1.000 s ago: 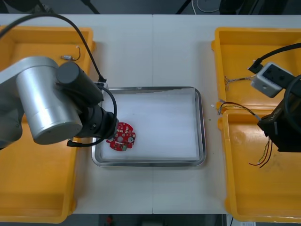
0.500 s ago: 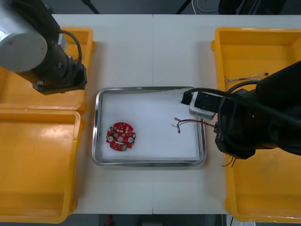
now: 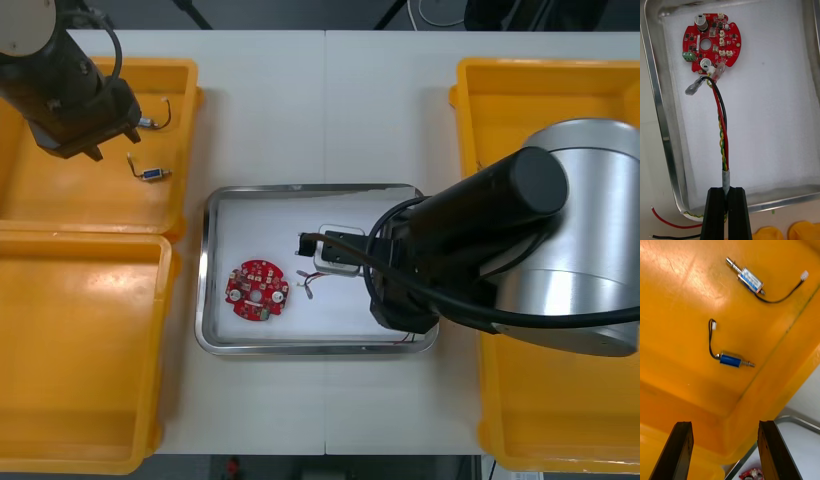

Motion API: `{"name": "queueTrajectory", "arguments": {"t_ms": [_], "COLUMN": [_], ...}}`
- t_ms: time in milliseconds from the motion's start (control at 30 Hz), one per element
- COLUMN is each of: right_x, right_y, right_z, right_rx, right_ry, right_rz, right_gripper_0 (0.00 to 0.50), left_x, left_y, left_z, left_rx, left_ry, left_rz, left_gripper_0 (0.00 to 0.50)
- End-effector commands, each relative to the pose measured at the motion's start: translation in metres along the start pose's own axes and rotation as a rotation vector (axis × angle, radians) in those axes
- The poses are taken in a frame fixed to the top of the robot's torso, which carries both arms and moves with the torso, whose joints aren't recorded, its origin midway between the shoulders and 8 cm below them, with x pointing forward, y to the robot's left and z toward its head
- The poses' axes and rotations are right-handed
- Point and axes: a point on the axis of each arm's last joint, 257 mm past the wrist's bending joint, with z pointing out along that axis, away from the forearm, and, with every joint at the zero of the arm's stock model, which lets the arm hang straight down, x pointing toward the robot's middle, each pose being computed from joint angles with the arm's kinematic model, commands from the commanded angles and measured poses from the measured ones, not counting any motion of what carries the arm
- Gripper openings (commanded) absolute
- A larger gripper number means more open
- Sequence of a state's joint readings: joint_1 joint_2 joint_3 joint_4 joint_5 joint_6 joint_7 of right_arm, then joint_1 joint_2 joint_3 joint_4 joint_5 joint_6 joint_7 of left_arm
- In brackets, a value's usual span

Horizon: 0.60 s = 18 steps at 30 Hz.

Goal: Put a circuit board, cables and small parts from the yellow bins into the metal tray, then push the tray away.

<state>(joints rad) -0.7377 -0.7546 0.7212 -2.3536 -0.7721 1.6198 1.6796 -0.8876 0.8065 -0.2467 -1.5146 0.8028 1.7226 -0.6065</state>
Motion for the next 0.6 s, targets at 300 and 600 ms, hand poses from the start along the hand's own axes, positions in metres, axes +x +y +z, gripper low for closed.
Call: {"name": "queueTrajectory", "arguments": {"t_ms": [300, 600], "right_x": [-0.001, -0.005], "right_y": [0.007, -0.011], "right_z": [0.065, 0.099], "right_rx": [-0.016, -0.008], "right_ry": [0.024, 0.010], "right_rz": [-0.224, -0.273], "right_gripper_0": [0.000, 0.000], "left_x": [-0.072, -0.095], "left_y": [-0.046, -0.063], "left_z": [-0.003, 0.029], "left_rx": [0.148, 0.177], "left_ry": [-0.132, -0.226], "left_rz": [-0.101, -0.105], "left_gripper_0": [0.500, 0.500]}}
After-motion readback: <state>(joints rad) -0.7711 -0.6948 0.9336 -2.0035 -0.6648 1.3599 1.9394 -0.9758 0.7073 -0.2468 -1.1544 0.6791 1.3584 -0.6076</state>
